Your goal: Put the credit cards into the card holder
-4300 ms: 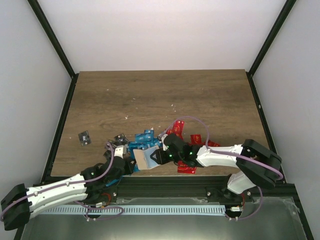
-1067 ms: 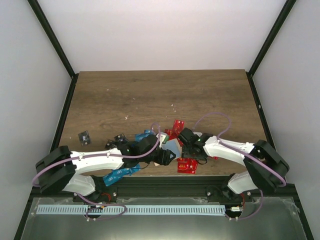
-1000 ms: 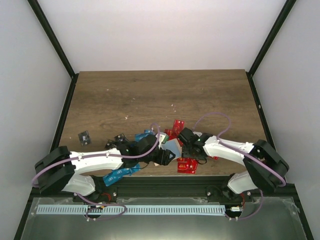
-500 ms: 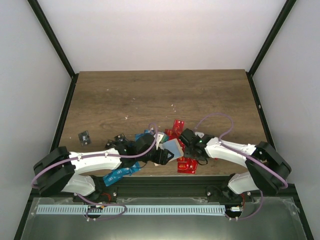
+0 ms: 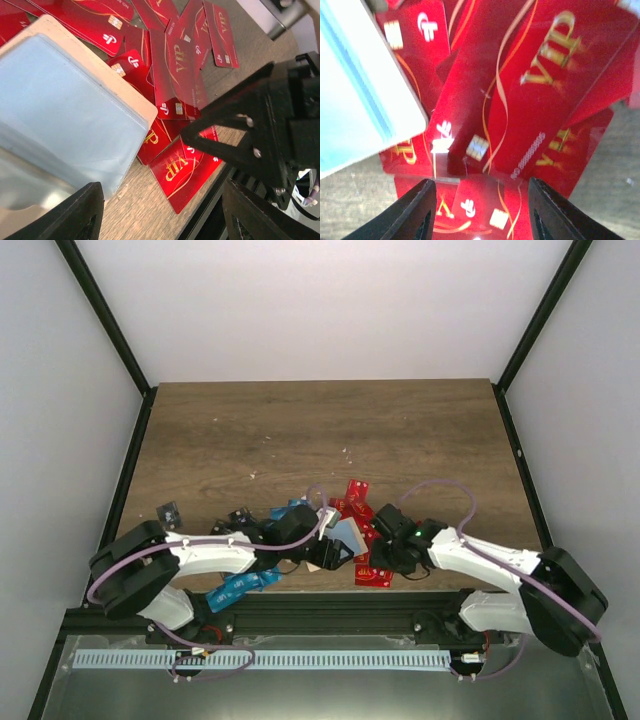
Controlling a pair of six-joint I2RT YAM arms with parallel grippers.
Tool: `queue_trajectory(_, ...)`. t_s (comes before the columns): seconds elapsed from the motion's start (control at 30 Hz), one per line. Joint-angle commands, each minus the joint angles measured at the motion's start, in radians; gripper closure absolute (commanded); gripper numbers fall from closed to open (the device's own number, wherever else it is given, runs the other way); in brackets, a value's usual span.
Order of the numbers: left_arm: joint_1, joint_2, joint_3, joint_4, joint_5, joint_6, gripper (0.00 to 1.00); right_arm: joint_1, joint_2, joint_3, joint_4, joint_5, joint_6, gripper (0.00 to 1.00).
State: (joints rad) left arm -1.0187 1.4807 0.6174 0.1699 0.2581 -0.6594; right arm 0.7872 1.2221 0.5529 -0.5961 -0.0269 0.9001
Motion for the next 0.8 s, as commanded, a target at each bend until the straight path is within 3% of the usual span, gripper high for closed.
queue_trajectory(0.0,0.006,0.059,0.053,0.071,0.065,0.021,0.34,0.006,-0.05,-0.036,-0.082,-0.104,0.027,0.48)
queue_trajectory(0.1,0.006,0.117,0.112,0.067,0.086,0.052,0.35,0.008,-0.074,0.008,-0.146,-0.068,0.031,0.47)
queue_trajectory(0.37,-0.018,0.271,0.225,0.042,0.157,0.112,0.39,0.007,-0.156,0.001,-0.251,0.033,0.139,0.29)
queue_trajectory(0.77,-0.084,0.41,0.295,0.045,0.184,0.125,0.4,0.007,-0.195,-0.059,-0.25,0.027,0.216,0.27)
